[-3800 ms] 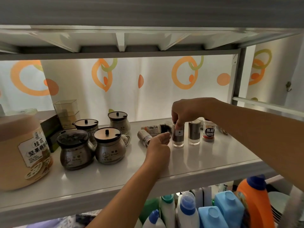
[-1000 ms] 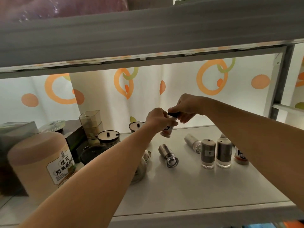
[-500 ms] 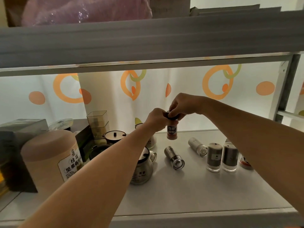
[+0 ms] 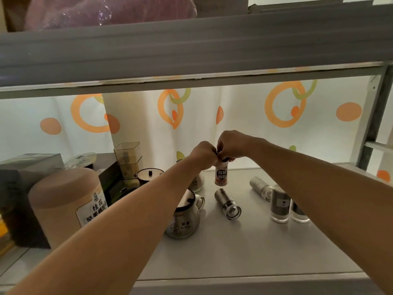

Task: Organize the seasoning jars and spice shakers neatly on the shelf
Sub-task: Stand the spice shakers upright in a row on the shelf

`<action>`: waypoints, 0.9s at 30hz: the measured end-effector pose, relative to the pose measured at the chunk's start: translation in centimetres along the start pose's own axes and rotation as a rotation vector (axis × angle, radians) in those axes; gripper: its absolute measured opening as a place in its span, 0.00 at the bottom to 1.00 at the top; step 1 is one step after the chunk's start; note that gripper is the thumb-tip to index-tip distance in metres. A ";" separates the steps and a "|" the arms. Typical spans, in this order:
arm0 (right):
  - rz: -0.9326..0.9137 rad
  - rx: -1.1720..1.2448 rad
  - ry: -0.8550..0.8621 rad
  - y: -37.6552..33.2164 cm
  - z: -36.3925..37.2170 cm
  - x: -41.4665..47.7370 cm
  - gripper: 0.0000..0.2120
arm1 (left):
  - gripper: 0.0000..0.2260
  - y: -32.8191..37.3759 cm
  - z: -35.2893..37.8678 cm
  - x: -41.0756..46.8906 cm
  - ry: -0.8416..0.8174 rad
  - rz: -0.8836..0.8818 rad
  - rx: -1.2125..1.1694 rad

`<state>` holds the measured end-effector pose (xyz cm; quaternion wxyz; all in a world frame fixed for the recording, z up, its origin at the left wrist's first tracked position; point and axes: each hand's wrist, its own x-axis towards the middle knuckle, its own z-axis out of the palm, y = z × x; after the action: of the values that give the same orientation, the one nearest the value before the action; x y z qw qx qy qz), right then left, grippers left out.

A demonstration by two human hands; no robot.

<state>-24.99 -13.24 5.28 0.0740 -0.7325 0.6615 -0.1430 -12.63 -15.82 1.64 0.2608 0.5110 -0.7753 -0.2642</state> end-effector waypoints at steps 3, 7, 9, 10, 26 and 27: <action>0.011 0.002 -0.010 0.2 0.6 0.2 0.13 | 0.03 0.2 -0.3 0.2 0.021 -0.028 -0.003; 0.024 0.000 -0.034 0.3 1.5 0.4 0.11 | 0.09 0.1 -0.1 0.2 -0.012 -0.091 -0.042; 0.028 -0.002 -0.043 0.3 1.9 0.5 0.11 | 0.12 0.2 0.3 0.0 -0.026 -0.098 -0.032; 0.030 0.004 -0.048 0.3 1.9 0.5 0.11 | 0.13 0.3 0.5 -0.1 -0.022 -0.102 -0.040; 0.042 -0.034 0.005 0.1 1.9 -1.4 0.25 | 0.08 1.8 -0.2 -2.9 0.175 -0.020 -0.105; 0.019 -0.080 0.059 0.0 1.7 -1.8 0.27 | 0.11 1.9 -0.5 -3.4 0.228 0.009 -0.122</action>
<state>-24.65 -11.64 3.51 0.0267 -0.7241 0.6754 -0.1372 -12.42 -12.13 2.80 0.3791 0.5176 -0.7252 -0.2499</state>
